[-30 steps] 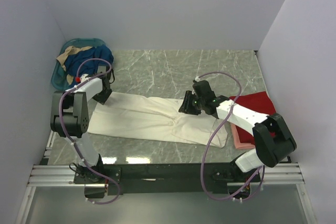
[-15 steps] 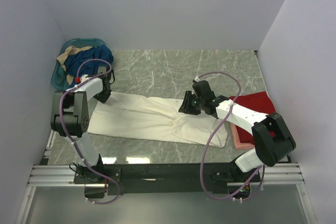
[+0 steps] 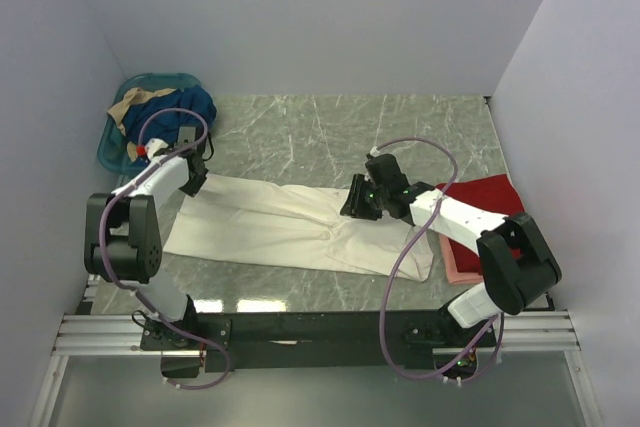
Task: Fold and stack the t-shirts
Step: Fold the tshirt
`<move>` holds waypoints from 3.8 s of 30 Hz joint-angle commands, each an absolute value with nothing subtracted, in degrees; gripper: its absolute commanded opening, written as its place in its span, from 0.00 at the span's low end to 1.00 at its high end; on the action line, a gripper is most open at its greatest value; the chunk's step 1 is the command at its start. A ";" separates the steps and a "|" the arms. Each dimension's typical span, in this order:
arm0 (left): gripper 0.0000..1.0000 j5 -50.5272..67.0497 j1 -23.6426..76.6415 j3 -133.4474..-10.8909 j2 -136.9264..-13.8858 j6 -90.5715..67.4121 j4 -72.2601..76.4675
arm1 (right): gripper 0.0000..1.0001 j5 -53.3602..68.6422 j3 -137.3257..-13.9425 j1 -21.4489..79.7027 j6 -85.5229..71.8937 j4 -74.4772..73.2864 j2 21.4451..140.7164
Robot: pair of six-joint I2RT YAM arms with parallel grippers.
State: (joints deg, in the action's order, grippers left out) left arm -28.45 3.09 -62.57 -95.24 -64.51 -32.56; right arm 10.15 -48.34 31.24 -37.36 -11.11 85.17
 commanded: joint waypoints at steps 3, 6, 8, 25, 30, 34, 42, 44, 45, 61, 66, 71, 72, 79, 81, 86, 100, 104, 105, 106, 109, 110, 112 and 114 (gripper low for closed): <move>0.01 -30.94 3.25 -59.68 -89.92 -63.37 -31.46 | 0.41 9.49 -49.39 31.46 -36.30 -10.11 86.04; 0.01 -30.67 3.25 -57.31 -87.63 -63.46 -30.33 | 0.41 9.58 -49.39 31.46 -36.39 -10.02 86.13; 0.01 -30.59 3.25 -55.55 -86.14 -63.54 -29.53 | 0.41 9.75 -49.40 31.46 -36.39 -10.02 86.31; 0.10 -27.95 1.67 -43.69 -77.44 -65.39 -22.68 | 0.43 8.61 -46.32 30.24 -38.76 -12.22 82.36; 0.48 -26.54 0.18 -41.84 -73.05 -64.43 -20.66 | 0.49 6.95 -44.13 28.83 -39.29 -14.32 79.37; 0.53 -24.44 0.26 -41.40 -68.91 -62.14 -18.64 | 0.58 5.45 -42.54 27.43 -39.90 -16.61 76.21; 0.46 -25.84 15.72 -40.43 -71.88 -61.35 -16.89 | 0.61 7.47 -35.25 19.09 -42.89 -15.65 73.56; 0.42 -24.96 20.01 -39.90 -73.21 -59.51 -14.86 | 0.61 7.56 -34.98 18.11 -43.33 -15.38 73.74; 0.42 -25.40 21.43 -39.82 -73.73 -59.24 -14.07 | 0.61 7.30 -35.15 17.41 -43.33 -15.55 73.91; 0.35 -23.03 29.09 -39.73 -84.29 -56.51 -14.41 | 0.61 2.38 -44.29 16.61 -44.39 -18.01 87.88; 0.35 -20.04 29.09 -37.18 -83.06 -58.36 -14.06 | 0.60 2.81 -50.26 16.61 -43.51 -19.16 94.73; 0.35 -17.85 29.18 -33.84 -80.07 -61.87 -13.63 | 0.59 4.22 -56.59 16.61 -42.19 -21.09 100.80; 0.35 -17.32 29.18 -32.62 -78.94 -62.66 -13.54 | 0.58 4.31 -57.65 16.70 -41.93 -21.53 102.46; 0.35 -14.59 33.30 -28.57 -73.39 -70.21 -13.45 | 0.57 5.27 -67.75 16.61 -40.00 -26.18 108.54; 0.35 -14.07 34.71 -27.86 -71.99 -71.80 -13.18 | 0.57 5.71 -71.79 16.70 -39.38 -27.50 110.74; 0.35 -12.83 41.21 -28.21 -71.28 -76.64 -11.26 | 0.57 6.06 -80.84 16.79 -36.65 -30.76 115.91; 0.43 -22.93 45.27 -41.47 -74.09 -63.20 -21.70 | 0.61 -5.18 -94.94 16.70 -31.02 -41.05 113.50; 0.43 -24.95 44.21 -43.77 -76.19 -58.81 -24.60 | 0.59 -4.93 -83.70 16.70 -35.40 -36.66 105.40; 0.43 -24.96 43.77 -43.86 -76.64 -58.02 -24.87 | 0.59 -3.36 -78.36 16.79 -36.38 -33.95 103.73; 0.43 -24.61 43.33 -43.60 -77.08 -57.66 -25.05 | 0.58 -2.90 -75.79 16.96 -37.17 -32.71 101.19; 0.43 -23.04 40.35 -40.45 -76.65 -57.74 -24.35 | 0.57 -1.59 -67.52 17.05 -39.72 -28.57 97.57; 0.42 -20.85 37.73 -39.30 -76.38 -57.74 -23.13 | 0.57 -1.58 -66.11 17.05 -40.42 -27.87 97.12; 0.42 -18.90 35.61 -36.13 -74.98 -57.40 -21.72 | 0.57 -1.93 -63.46 16.96 -40.78 -26.55 96.68; 0.42 -17.67 34.45 -34.29 -73.92 -56.87 -20.48 | 0.57 -2.02 -62.32 16.96 -40.87 -26.02 97.20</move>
State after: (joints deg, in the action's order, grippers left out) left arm -20.23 35.92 -36.93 -76.40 -58.96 -21.71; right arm -1.72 -63.59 16.86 -38.85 -30.65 98.02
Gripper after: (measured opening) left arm 0.422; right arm 0.570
